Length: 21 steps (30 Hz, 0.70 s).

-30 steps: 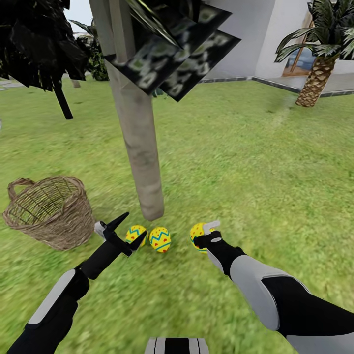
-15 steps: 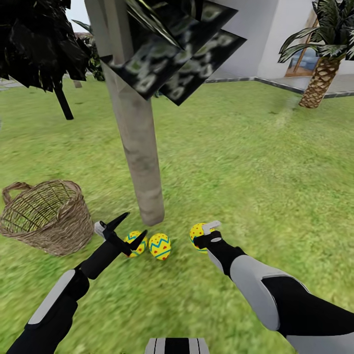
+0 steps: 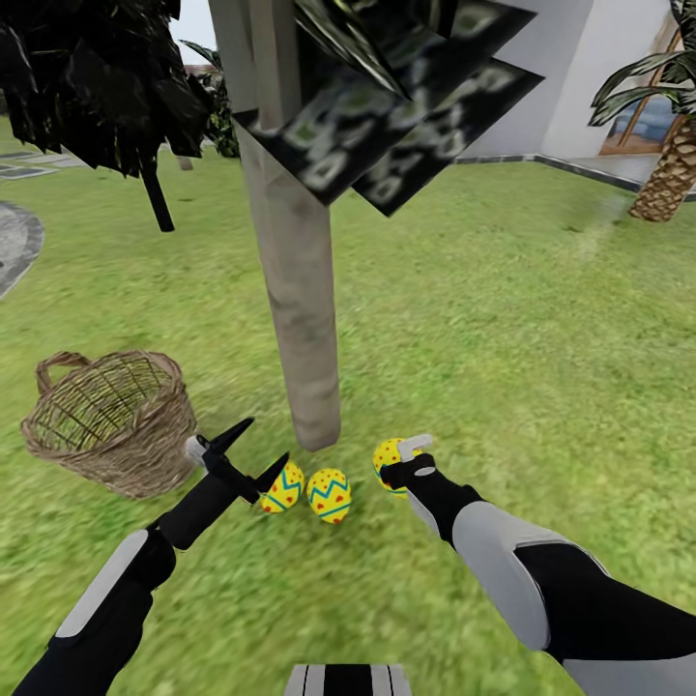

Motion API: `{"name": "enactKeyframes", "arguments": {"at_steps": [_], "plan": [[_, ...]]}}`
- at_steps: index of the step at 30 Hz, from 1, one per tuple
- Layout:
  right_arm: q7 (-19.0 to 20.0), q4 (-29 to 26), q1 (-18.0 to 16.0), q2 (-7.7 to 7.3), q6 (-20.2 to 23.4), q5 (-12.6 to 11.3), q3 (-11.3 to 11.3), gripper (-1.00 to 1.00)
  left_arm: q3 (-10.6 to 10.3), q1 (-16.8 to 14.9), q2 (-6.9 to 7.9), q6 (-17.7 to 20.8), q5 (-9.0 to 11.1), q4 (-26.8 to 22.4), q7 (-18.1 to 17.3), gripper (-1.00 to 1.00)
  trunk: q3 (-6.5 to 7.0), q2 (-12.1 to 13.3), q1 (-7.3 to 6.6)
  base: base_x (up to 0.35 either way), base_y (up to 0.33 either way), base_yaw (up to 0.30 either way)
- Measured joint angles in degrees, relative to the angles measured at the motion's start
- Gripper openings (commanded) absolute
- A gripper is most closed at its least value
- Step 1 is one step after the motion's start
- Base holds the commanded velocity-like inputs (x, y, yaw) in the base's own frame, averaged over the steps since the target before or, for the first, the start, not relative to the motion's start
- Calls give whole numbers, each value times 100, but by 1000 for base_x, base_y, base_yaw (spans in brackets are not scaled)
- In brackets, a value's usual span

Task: Take the three Easter eggs out of the wicker basket on the lawn in the garden, then place them on the lawn next to a single tree (choose any tree) so that all three eggs are next to the same tree and none are left in the basket.

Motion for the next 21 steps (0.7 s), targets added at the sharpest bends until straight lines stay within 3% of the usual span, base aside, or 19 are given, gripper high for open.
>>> {"name": "enactKeyframes", "arguments": {"at_steps": [4, 11, 21], "plan": [[-3, 0, 0, 0, 3, 0, 0, -100, 9, 0, 0, 4, 2, 0, 1, 100, 0, 0, 1, 247, -77, 0], [1, -1, 0, 0, -3, 0, -2, -100, 6, 0, 0, 4, 10, -1, -39, 100, 0, 0, 3, 15, -4, 0], [1, 0, 1, 0, 0, -1, -1, -100, 1, 0, 0, 2, 1, -1, -18, 100, -221, -13, 30, 0, 0, 0]]}}
